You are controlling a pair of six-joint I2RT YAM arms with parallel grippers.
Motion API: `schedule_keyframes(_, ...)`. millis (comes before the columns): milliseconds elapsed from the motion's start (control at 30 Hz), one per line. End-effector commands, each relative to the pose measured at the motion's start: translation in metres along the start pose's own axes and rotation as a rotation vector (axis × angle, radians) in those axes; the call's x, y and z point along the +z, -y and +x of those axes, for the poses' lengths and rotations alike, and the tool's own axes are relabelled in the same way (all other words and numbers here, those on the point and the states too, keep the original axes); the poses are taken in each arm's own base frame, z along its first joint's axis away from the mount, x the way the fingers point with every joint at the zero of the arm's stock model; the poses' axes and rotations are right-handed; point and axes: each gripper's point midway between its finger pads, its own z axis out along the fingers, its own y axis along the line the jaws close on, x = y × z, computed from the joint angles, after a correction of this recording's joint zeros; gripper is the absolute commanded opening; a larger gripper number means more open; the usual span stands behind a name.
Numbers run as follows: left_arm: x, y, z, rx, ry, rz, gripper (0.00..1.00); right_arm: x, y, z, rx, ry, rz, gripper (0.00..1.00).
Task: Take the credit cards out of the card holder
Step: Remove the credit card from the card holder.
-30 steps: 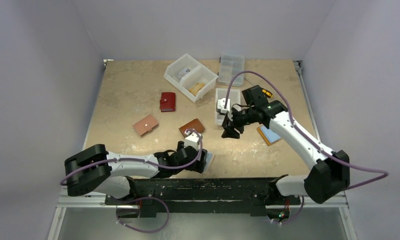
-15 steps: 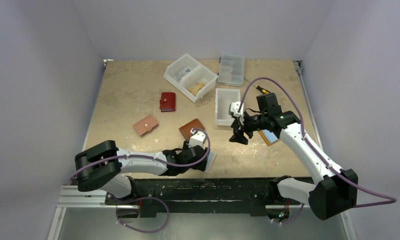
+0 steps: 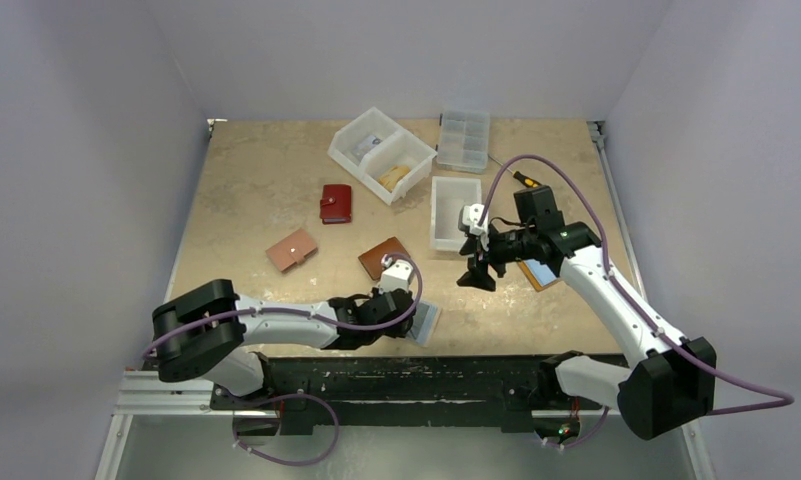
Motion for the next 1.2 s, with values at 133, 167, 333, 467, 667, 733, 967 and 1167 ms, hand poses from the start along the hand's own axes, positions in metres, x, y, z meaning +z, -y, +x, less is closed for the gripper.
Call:
schedule_keyframes(133,-0.008,-0.002,0.023,-0.159,-0.028,0.08,0.01,0.032,-0.032,0.009,-0.048,0.019,-0.181,0.74)
schedule_keyframes(167,-0.009,-0.001,0.022,-0.191,-0.02,0.099,0.0,0.039,-0.036,0.012,-0.065,0.0,-0.187,0.74)
schedule_keyframes(333,-0.015,-0.004,0.027,-0.346,-0.006,0.168,0.0,0.064,-0.063,0.03,-0.267,-0.04,-0.259,0.75)
schedule_keyframes(467,-0.023,0.001,0.023,-0.487,0.012,0.267,0.0,0.072,-0.074,0.029,-0.445,-0.017,-0.26,0.81)
schedule_keyframes(667,-0.029,0.004,0.021,-0.612,0.012,0.356,0.0,0.088,-0.083,0.032,-0.588,-0.071,-0.236,0.8)
schedule_keyframes(733,-0.029,0.004,0.023,-0.646,0.009,0.379,0.0,0.095,-0.086,0.035,-0.615,-0.094,-0.239,0.8)
schedule_keyframes(967,-0.027,0.008,0.026,-0.694,0.0,0.425,0.0,0.115,-0.115,0.054,-0.668,-0.169,-0.338,0.78)
schedule_keyframes(1167,-0.028,0.006,0.023,-0.74,0.015,0.427,0.0,0.126,-0.127,0.069,-0.716,-0.249,-0.362,0.76)
